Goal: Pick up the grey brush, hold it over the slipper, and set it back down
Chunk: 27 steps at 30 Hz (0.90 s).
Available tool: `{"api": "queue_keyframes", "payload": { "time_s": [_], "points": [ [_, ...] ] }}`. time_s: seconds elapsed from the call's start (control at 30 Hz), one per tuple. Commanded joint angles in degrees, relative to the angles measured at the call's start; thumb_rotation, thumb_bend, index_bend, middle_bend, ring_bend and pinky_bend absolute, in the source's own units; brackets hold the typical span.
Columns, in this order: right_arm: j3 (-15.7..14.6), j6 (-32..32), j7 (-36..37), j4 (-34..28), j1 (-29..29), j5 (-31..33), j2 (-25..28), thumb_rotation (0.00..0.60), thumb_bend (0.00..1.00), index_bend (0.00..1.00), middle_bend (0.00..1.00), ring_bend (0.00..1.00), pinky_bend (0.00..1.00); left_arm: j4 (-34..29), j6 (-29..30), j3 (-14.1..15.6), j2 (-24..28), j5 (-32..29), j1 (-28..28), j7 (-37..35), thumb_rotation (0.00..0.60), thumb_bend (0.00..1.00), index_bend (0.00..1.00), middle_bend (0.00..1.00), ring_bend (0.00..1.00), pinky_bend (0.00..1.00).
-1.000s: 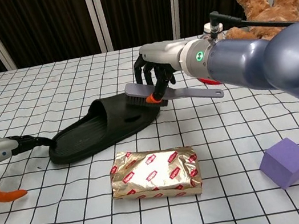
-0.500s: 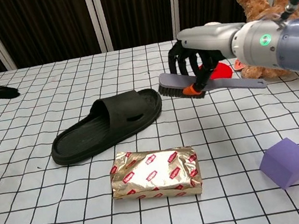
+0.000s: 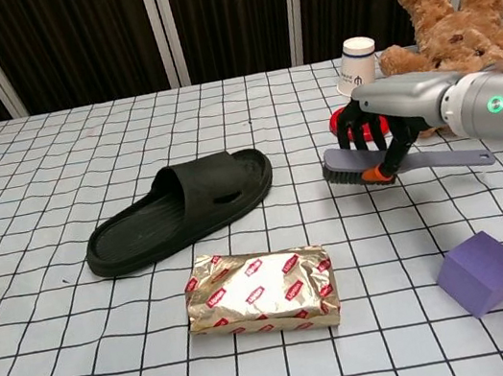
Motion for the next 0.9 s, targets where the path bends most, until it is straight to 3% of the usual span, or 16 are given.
{"api": "queue_keyframes", "payload": {
  "time_s": [0.03, 0.1, 0.17, 0.5, 0.67, 0.77, 0.9],
  "points": [
    [-1.09, -1.6, -0.27, 0.43, -0.42, -0.66, 0.19, 0.6, 0.47, 0.27, 0.38, 0.37, 0.46, -0.02, -0.88, -0.15, -0.2, -0.17, -0.18, 0.3, 0.482, 0.11, 0.0, 0.0, 0.0, 0.03],
    [-1.78, -3.19, -1.51, -0.05, -0.29, 0.13, 0.88, 0.6, 0.47, 0.06, 0.25, 0.28, 0.41, 0.07, -1.46, -0.2, -0.32, -0.25, -0.3, 0.43, 0.484, 0.11, 0.0, 0.0, 0.0, 0.03],
    [-2.18, -4.23, -2.68, -0.68, -0.13, 1.02, 1.5, 0.6, 0.47, 0.0, 0.19, 0.23, 0.39, 0.15, -1.81, -0.31, -0.37, -0.38, -0.37, 0.49, 0.487, 0.11, 0.0, 0.0, 0.0, 0.03],
    [-1.57, -0.13, -6.22, -6.65, -1.5, 2.06, 4.62, 0.6, 0.46, 0.0, 0.05, 0.1, 0.36, 0.12, -2.22, -0.62, 0.03, 0.02, -0.54, -0.08, 0.485, 0.11, 0.0, 0.0, 0.0, 0.03],
    [-2.42, 6.12, -9.0, -15.63, -4.08, -0.63, 9.67, 0.6, 0.45, 0.0, 0.0, 0.02, 0.27, -0.08, -1.7, -0.53, 0.44, 0.93, -0.53, -0.52, 0.485, 0.11, 0.0, 0.0, 0.0, 0.03],
    [-4.64, 14.02, -9.13, -23.24, -8.65, -6.36, 14.78, 0.6, 0.45, 0.0, 0.0, 0.0, 0.19, -0.07, -1.01, -0.35, 0.83, 1.64, -0.3, -0.52, 0.486, 0.11, 0.0, 0.0, 0.0, 0.03],
    [-10.24, 25.67, -6.44, -27.55, -17.01, -16.69, 20.14, 0.6, 0.45, 0.0, 0.0, 0.0, 0.06, -0.01, 0.2, -0.14, 1.35, 2.38, 0.3, 0.02, 0.485, 0.11, 0.0, 0.0, 0.0, 0.03]
  ]
}}
